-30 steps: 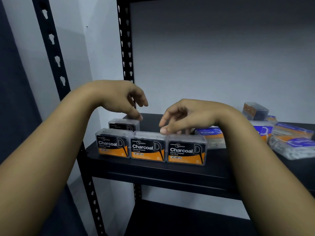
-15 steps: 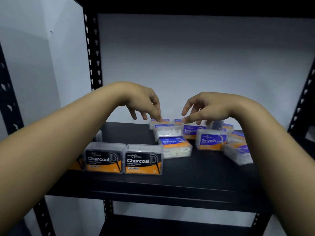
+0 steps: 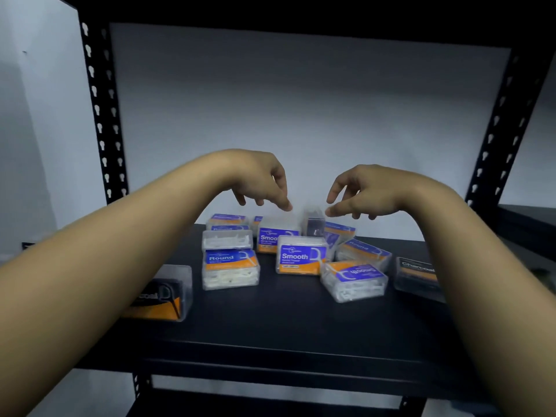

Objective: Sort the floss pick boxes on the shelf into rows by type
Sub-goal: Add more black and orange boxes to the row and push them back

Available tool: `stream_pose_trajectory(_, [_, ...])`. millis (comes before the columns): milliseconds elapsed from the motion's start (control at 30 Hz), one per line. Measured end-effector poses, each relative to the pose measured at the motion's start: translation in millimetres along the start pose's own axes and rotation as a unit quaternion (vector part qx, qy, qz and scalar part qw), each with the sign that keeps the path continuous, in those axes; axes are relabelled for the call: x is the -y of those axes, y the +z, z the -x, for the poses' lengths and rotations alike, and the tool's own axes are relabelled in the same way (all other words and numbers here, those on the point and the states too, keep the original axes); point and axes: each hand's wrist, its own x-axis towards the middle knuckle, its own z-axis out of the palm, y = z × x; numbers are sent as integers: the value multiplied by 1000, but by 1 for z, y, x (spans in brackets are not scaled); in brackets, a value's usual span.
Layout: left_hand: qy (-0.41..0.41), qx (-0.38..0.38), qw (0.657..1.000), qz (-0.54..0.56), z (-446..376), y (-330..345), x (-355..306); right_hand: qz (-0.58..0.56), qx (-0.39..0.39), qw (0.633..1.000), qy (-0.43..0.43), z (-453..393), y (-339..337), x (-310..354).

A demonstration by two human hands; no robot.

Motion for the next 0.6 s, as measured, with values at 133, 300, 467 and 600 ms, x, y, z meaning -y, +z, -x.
stream_pose_trajectory(133, [-17,-66,998,-4,-20,21,-29,10,-10,1000,19,0,-8,-30])
stream_pose_trajectory(300, [-57,-138,988,-36,-45,57,-55,7,22,998,54,2,-12,-61])
stream_pose_trajectory(467, [-103,-176,977,-58,-62,81,-64,-12,68,994,89,8,1,-82])
stream_pose_trajectory(600, [-99,-204,973,-41,-65,94,-61,-17,102,987,126,23,2,-100])
